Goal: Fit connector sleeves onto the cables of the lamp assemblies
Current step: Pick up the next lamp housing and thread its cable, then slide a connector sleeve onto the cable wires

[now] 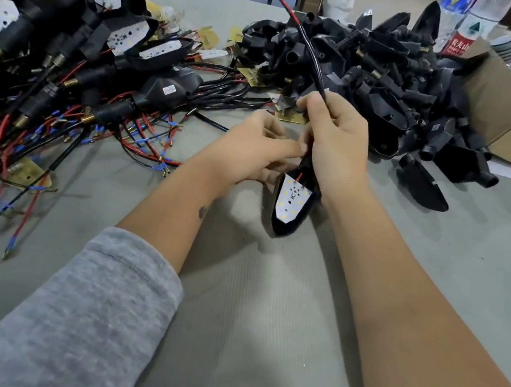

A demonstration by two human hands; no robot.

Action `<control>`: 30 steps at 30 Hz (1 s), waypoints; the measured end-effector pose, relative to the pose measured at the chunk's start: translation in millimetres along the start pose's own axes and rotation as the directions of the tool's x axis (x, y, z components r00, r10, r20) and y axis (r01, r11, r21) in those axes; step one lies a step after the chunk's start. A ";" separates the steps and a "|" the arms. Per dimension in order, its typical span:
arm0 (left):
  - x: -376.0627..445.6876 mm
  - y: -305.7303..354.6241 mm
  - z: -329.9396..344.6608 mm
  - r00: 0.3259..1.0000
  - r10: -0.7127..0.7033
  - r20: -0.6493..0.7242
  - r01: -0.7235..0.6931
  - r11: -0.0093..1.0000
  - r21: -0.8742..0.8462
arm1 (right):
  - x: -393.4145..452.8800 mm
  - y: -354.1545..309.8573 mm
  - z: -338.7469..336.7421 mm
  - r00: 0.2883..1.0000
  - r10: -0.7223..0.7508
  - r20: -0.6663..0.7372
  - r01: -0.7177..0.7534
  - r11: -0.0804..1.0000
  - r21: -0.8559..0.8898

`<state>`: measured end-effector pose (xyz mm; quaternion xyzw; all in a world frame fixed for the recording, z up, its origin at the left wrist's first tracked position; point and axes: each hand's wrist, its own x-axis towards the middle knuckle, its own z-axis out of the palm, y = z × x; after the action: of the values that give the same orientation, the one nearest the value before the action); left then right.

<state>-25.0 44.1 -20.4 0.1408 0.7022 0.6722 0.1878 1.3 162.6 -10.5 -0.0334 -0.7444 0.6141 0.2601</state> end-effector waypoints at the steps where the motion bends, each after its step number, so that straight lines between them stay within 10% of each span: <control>1: 0.9 2.0 -0.7 1.000 -0.008 0.003 0.008 1.000 -0.030 | -0.2 -1.1 0.1 1.000 0.007 0.025 -0.008 1.000 0.019; 10: 4.3 14.1 -29.1 0.962 0.035 -0.270 -0.203 0.754 -0.625 | -5.3 -0.7 0.8 0.942 0.059 0.331 -0.005 0.987 -0.162; 30: 7.9 14.9 -45.6 0.847 -0.071 -0.526 -0.407 0.548 -0.731 | -2.4 -4.6 -21.0 0.754 0.198 0.626 -0.078 0.974 -0.213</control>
<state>-53.4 7.9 -4.9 -0.0717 0.3125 0.9469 -0.0245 13.6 179.4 -4.7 0.1017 -0.8344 0.5383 -0.0610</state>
